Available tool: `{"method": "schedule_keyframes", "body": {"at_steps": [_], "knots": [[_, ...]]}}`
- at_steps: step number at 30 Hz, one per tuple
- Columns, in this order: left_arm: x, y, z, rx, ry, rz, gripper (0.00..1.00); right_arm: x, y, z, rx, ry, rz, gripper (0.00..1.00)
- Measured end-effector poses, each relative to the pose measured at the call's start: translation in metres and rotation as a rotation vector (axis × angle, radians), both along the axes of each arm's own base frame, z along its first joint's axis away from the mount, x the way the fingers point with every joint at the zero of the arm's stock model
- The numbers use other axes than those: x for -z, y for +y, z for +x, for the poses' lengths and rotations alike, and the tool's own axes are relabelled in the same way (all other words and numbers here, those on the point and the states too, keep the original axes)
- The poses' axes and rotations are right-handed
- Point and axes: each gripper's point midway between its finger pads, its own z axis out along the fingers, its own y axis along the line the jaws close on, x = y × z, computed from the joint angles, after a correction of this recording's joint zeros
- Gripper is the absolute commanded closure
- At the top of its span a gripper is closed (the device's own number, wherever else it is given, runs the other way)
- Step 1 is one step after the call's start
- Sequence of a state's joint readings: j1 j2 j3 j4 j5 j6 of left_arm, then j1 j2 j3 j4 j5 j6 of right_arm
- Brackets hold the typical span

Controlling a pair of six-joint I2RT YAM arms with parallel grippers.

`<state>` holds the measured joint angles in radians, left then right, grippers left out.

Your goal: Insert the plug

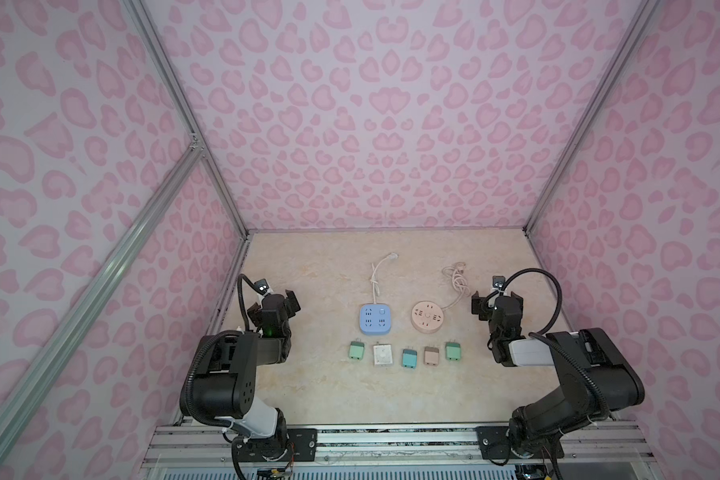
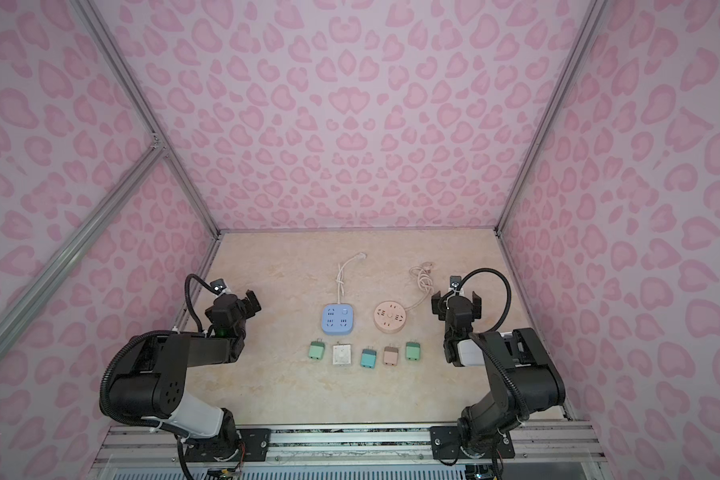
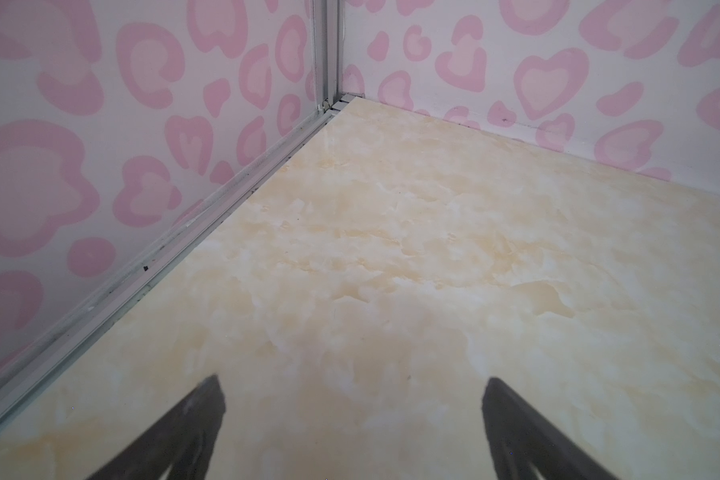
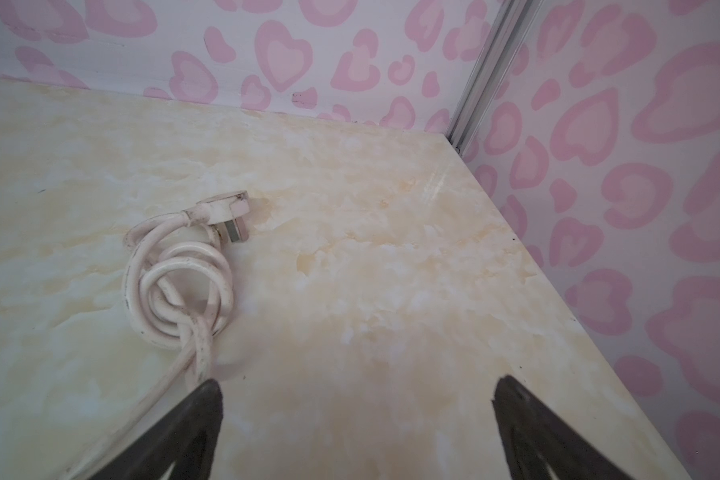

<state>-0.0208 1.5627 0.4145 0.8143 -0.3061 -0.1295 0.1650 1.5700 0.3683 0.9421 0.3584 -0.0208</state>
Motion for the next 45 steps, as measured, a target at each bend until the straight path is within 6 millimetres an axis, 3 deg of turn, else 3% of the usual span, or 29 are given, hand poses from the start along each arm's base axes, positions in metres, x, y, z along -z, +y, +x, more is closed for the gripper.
{"method": "schedule_keyframes", "body": {"at_steps": [41,45], "knots": [[0.0,0.0,0.0,-0.001,0.0,0.0,0.01,0.0,-0.001,0.001,-0.003,-0.001,0.005,0.01],[-0.016,-0.013,0.006,0.033,0.027,0.029,0.02,0.0,0.001,0.002,-0.025,0.001,0.017,0.01]]}}
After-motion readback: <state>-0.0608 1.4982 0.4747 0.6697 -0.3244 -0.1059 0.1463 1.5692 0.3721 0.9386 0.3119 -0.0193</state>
